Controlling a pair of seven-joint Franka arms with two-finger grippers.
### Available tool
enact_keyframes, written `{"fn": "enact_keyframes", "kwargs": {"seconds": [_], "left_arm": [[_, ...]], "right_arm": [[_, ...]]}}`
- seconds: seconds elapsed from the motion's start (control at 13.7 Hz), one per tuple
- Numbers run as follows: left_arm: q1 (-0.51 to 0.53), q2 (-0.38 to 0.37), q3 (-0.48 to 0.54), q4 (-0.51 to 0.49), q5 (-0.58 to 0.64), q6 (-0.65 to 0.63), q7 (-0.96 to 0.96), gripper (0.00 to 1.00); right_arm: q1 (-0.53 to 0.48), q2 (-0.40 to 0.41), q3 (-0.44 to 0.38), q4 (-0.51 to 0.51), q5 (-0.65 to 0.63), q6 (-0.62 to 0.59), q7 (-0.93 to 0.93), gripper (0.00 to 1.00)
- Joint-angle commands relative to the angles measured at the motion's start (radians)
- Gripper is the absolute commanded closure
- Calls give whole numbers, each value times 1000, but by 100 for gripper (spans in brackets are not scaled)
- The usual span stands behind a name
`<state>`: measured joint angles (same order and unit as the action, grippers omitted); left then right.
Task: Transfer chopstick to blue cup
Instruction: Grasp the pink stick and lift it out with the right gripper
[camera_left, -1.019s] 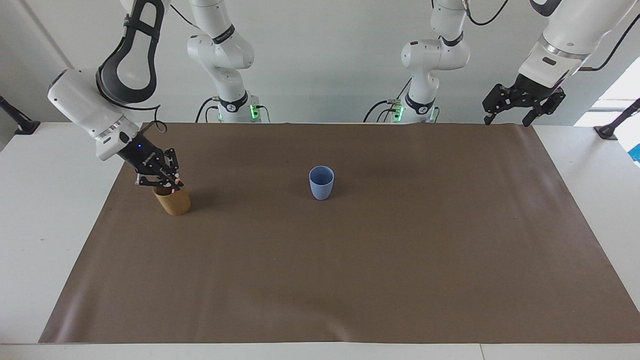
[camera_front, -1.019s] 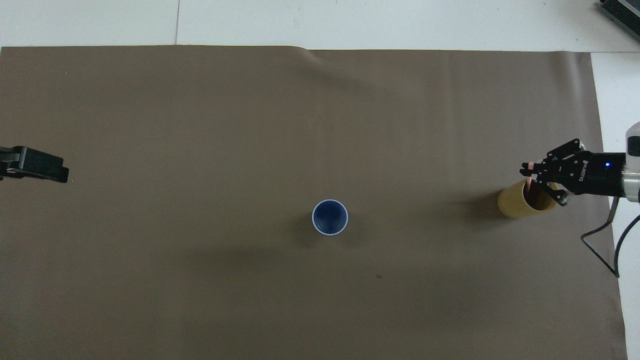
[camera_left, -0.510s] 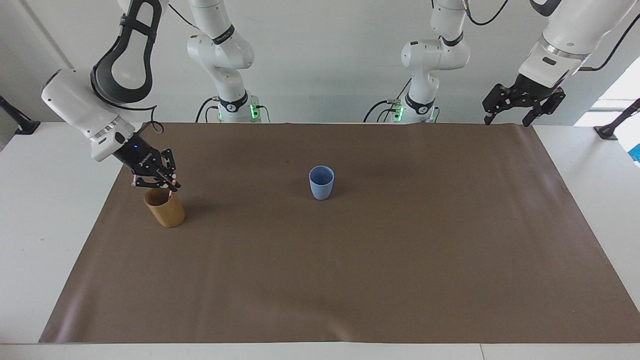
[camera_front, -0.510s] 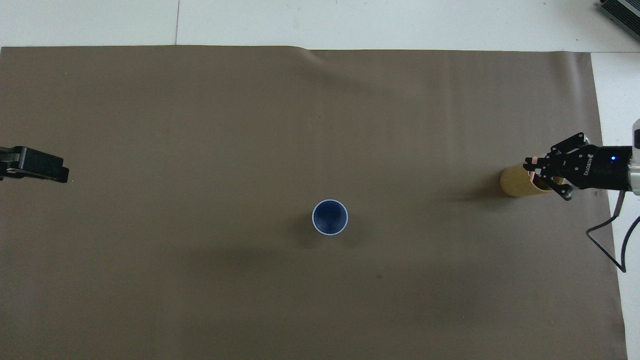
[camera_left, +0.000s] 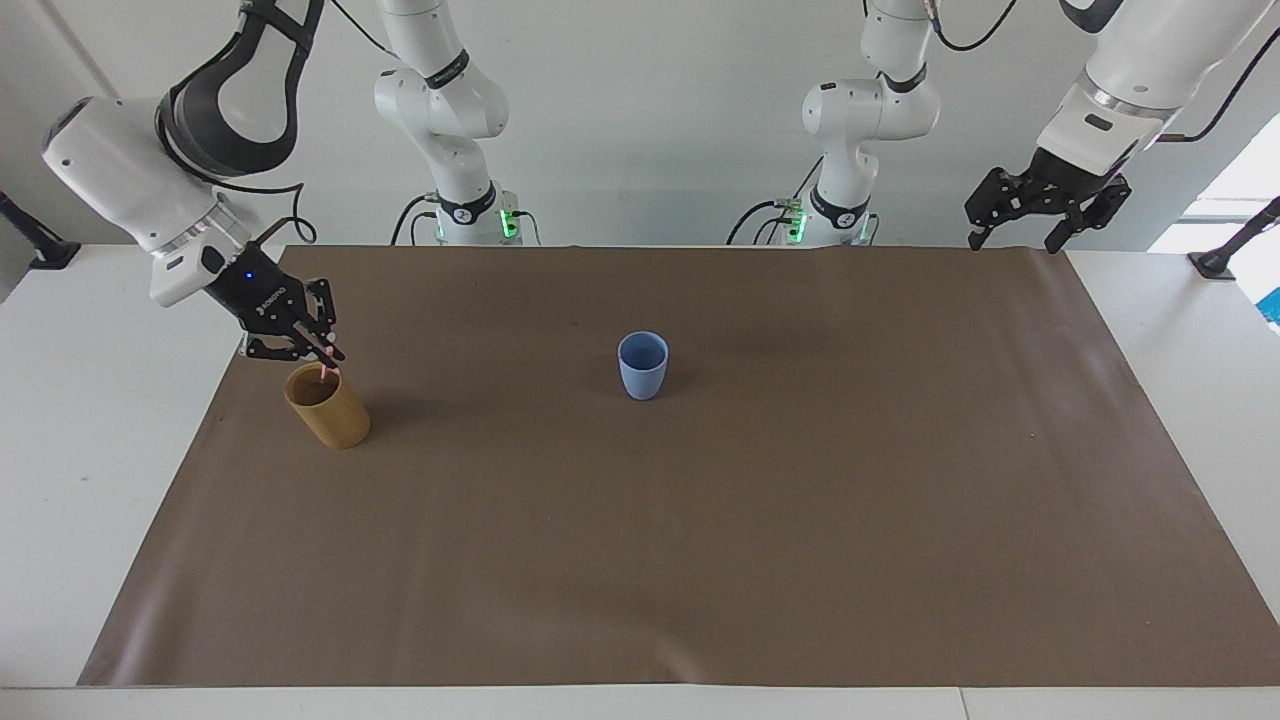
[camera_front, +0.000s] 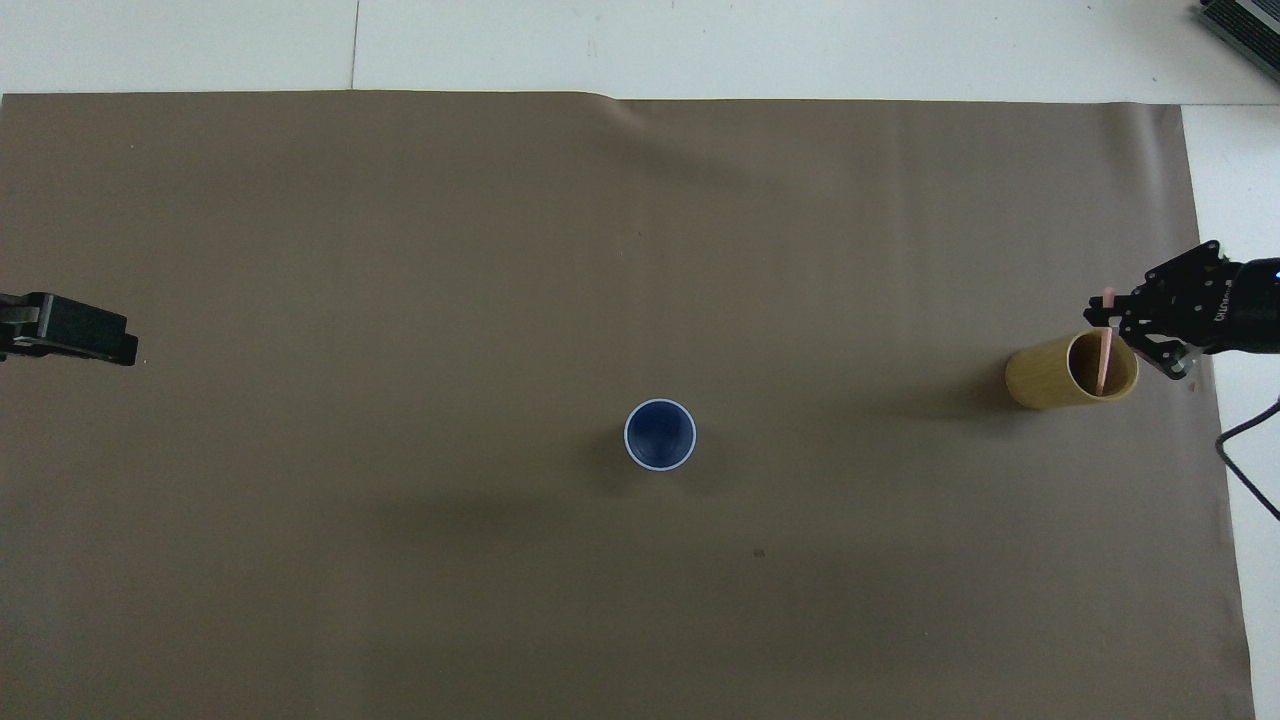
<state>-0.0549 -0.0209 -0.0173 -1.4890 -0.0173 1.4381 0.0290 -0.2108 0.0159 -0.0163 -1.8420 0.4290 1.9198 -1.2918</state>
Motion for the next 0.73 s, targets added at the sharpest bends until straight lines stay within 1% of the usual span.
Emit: {"fn": "enact_keyframes", "kwargs": {"seconds": [0.0, 0.29, 0.44, 0.58, 0.66], "left_arm": [[18, 9, -13, 21, 11, -22, 12, 0], [18, 9, -13, 21, 11, -22, 14, 0], [18, 9, -13, 21, 11, -22, 12, 0], [18, 7, -13, 21, 11, -22, 12, 0], [18, 9, -13, 21, 11, -22, 12, 0]], "right_arm": [[62, -4, 6, 98, -102, -38, 260, 100], [227, 10, 12, 136, -110, -27, 619, 100], [338, 16, 12, 136, -175, -9, 867, 100], [422, 9, 12, 130, -219, 53, 1110, 100], [448, 7, 10, 129, -226, 59, 1188, 100]]}}
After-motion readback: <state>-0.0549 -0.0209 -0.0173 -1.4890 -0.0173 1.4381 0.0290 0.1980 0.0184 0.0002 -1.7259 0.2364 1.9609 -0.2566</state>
